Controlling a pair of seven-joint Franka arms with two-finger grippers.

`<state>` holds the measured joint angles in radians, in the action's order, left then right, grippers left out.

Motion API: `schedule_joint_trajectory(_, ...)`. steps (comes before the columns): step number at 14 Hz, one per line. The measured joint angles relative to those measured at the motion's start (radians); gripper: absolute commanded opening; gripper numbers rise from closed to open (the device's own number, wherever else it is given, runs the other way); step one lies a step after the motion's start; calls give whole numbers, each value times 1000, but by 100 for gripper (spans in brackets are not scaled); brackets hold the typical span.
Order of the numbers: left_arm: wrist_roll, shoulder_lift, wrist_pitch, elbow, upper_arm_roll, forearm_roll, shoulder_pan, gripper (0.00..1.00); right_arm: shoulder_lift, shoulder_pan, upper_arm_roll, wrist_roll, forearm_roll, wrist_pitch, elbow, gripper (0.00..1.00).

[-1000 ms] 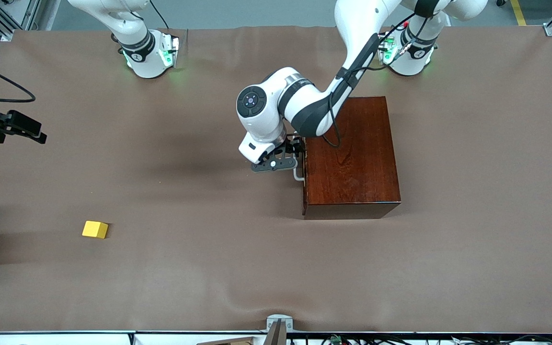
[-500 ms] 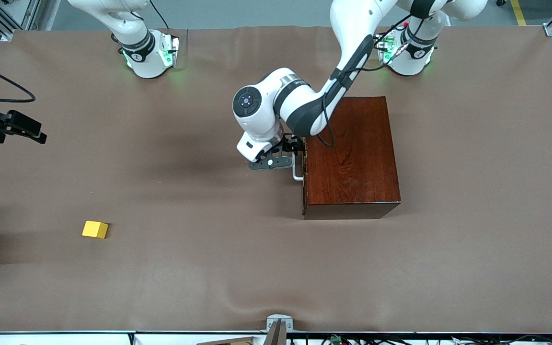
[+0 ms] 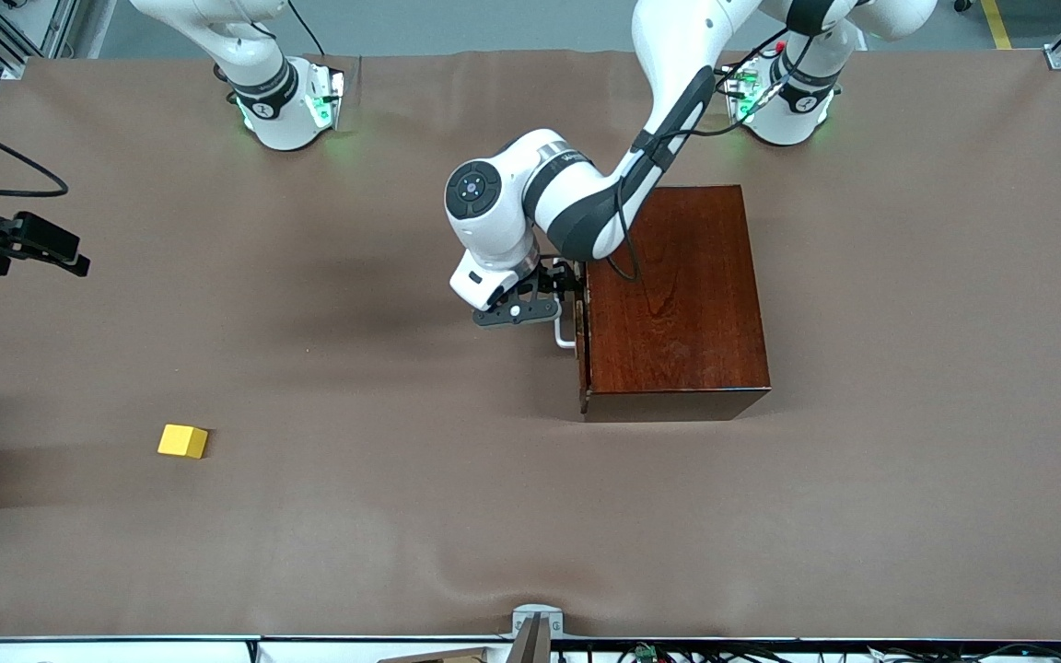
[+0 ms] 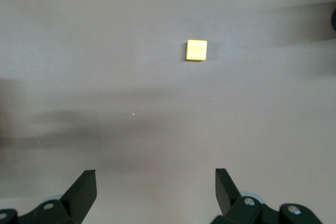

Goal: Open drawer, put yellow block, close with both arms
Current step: 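Pull the drawer handle outward with the left gripper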

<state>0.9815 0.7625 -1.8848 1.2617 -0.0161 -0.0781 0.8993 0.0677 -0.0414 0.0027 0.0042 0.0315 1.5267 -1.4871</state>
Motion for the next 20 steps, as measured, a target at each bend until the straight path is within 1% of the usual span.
schedule_joint_trajectory(11, 47, 0, -123, 0, 3, 0, 4, 100, 0, 0, 0, 0, 0, 0, 0, 100)
schedule_joint_trajectory(15, 91, 2, -161, 0, 6, 1, 10, 100, 0, 0, 0, 0, 0, 0, 0, 100)
schedule_joint_trajectory(20, 124, 2, -176, 0, 6, 7, 16, 100, 0, 0, 0, 0, 0, 0, 0, 100)
